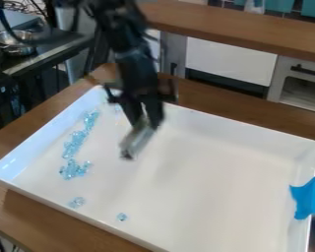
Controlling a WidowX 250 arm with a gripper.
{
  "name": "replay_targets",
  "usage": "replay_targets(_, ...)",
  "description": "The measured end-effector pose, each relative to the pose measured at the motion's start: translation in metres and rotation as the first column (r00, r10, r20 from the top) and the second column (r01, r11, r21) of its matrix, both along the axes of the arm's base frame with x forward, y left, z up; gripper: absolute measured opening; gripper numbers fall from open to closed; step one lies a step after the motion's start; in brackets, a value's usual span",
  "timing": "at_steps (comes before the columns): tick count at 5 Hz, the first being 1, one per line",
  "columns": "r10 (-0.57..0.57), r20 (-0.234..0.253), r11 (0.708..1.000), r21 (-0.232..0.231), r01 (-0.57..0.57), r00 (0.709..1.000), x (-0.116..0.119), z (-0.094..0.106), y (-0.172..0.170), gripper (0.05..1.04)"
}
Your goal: Sweep into pile
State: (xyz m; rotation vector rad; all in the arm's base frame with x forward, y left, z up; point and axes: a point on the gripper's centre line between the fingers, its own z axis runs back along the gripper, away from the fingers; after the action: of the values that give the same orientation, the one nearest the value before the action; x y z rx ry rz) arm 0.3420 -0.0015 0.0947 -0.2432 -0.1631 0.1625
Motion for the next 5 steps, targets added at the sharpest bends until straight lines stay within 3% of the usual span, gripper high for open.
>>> replay_targets(1,-0.105,0.030,0.992,0.066,0.103,0.994,-0.027,-0.023,-0.047,0.362)
replay_targets(2,-0.118,0.048,0.988,0.105,0.112,0.992,-0.036,-0.039,-0.051,0.362)
replay_targets(4,-0.140,0.078,0.979,0.159,0.126,0.987,-0.040,-0.054,-0.034,0.362)
replay_targets(5,-0.117,0.079,0.978,0.183,0.101,0.990,-0.038,-0.055,-0.006,0.362)
